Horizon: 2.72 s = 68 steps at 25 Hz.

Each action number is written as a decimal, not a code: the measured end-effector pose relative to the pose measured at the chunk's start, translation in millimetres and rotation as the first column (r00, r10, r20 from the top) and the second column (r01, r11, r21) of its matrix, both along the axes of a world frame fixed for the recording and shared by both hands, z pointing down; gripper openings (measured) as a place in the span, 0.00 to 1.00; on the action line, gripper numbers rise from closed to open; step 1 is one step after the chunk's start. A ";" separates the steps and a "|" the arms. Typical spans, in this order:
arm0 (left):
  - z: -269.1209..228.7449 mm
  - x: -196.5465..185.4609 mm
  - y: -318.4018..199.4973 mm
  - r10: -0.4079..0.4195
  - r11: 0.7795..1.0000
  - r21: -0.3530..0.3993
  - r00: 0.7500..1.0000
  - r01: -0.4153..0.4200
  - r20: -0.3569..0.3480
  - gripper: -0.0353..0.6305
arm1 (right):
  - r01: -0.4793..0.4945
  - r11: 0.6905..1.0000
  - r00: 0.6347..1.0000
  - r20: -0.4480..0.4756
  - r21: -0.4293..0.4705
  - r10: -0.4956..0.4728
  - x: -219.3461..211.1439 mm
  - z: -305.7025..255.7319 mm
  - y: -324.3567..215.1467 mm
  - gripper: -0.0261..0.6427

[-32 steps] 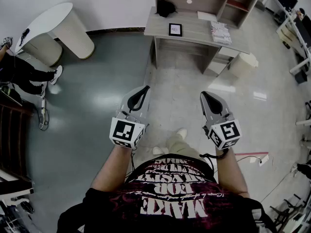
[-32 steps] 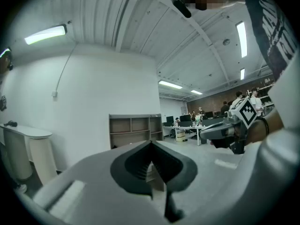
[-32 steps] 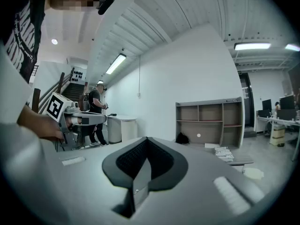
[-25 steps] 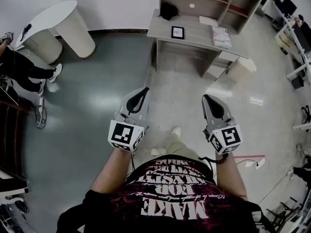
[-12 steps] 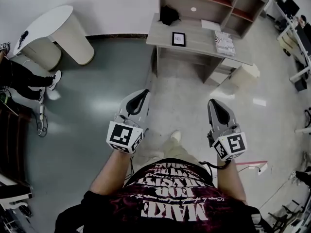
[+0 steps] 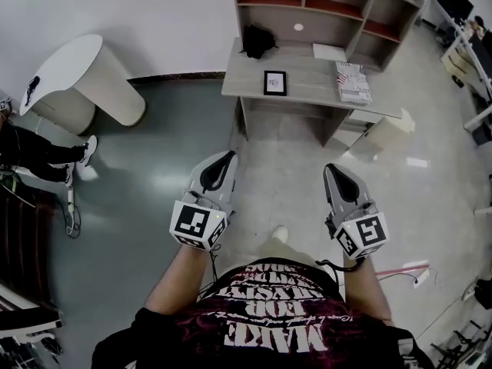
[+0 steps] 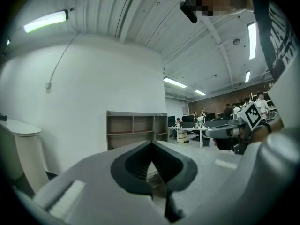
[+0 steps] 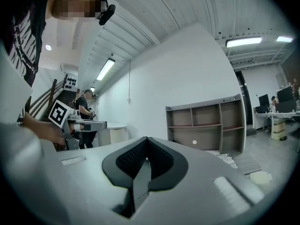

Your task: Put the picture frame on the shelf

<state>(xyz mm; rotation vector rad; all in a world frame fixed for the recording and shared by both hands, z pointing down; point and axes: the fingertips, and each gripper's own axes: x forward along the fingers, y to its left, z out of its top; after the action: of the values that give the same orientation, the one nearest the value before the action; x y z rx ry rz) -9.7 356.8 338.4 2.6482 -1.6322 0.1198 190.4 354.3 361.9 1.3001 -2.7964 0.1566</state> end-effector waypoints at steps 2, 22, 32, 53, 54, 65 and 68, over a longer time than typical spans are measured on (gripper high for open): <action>-1.8 5.8 -16.6 -0.008 1.000 0.004 1.000 0.008 -0.007 0.06 | 0.012 1.000 1.000 0.002 -0.003 -0.012 4.3 0.5 -17.4 0.08; -4.4 11.7 -54.0 -0.048 0.999 -0.010 0.999 0.048 -0.009 0.06 | 0.063 0.998 0.997 0.046 -0.023 -0.062 2.3 -1.9 -72.1 0.08; 14.6 -5.5 -97.0 -0.023 0.999 -0.047 0.999 0.021 -0.032 0.06 | 0.030 0.998 0.999 0.020 -0.060 -0.029 -9.4 12.4 -111.0 0.08; 7.1 -89.5 -262.4 -0.007 0.999 -0.034 0.997 0.004 -0.075 0.06 | 0.009 0.999 1.000 -0.022 -0.043 -0.010 -93.7 -3.3 -262.6 0.08; 6.5 -92.4 -269.1 -0.002 0.999 -0.033 0.997 -0.001 -0.079 0.06 | 0.001 0.999 1.000 -0.024 -0.040 -0.002 -96.0 -5.5 -269.1 0.08; 2.3 -98.8 -318.2 0.099 0.994 -0.022 0.986 -0.103 -0.132 0.06 | -0.087 0.996 0.993 -0.080 0.001 0.087 -106.3 -28.6 -304.9 0.08; 5.4 -99.2 -323.5 0.113 0.993 -0.025 0.984 -0.117 -0.141 0.06 | -0.107 0.994 0.990 -0.092 0.009 0.108 -102.4 -33.3 -311.8 0.08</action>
<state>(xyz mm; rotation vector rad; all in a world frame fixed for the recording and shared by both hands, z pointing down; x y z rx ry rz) -108.9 33.3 343.8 2.6585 -1.4242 -0.0356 88.0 42.6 328.6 1.4215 -2.6529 0.0930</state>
